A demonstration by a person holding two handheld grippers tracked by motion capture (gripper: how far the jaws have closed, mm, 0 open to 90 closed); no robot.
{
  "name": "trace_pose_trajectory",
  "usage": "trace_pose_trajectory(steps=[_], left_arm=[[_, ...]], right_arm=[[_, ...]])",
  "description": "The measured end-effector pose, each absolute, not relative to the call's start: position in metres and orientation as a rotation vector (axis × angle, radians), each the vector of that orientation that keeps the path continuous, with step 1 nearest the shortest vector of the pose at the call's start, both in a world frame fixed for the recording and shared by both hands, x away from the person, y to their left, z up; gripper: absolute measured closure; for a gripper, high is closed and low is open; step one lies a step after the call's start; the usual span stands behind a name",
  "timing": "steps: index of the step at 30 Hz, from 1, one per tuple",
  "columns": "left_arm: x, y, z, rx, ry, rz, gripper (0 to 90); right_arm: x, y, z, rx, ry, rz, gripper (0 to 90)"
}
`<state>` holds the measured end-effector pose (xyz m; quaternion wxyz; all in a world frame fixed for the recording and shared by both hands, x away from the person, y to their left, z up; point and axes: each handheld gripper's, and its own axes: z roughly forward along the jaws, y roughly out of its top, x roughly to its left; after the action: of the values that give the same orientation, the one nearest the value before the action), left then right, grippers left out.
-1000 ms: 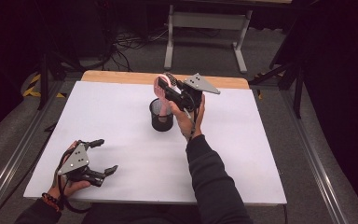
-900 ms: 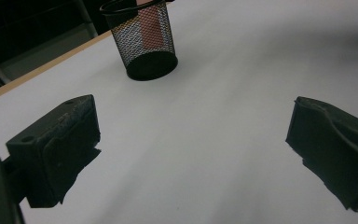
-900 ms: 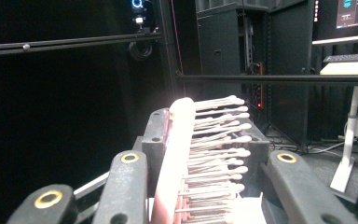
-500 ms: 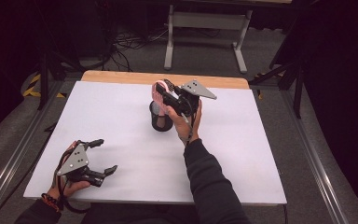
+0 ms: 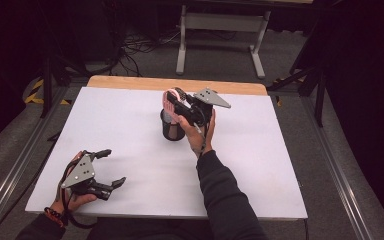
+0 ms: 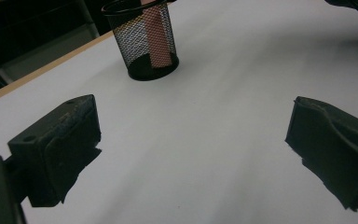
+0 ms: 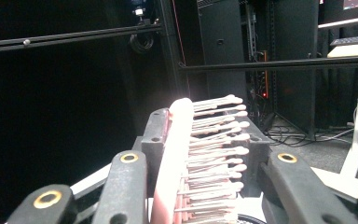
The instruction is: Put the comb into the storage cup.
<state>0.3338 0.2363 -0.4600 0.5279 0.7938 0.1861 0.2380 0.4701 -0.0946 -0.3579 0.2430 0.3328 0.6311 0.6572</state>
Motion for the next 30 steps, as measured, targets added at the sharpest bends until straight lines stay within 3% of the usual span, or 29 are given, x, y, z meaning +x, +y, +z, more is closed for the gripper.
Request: trace_pose_trajectory(steps=[30], left_arm=[[0.334, 0.237, -0.461, 1.907, 0.444, 0.564, 3.8]], right_arm=[[0.482, -0.107, -0.368, 1.011, 1.706, 1.706, 60.0]])
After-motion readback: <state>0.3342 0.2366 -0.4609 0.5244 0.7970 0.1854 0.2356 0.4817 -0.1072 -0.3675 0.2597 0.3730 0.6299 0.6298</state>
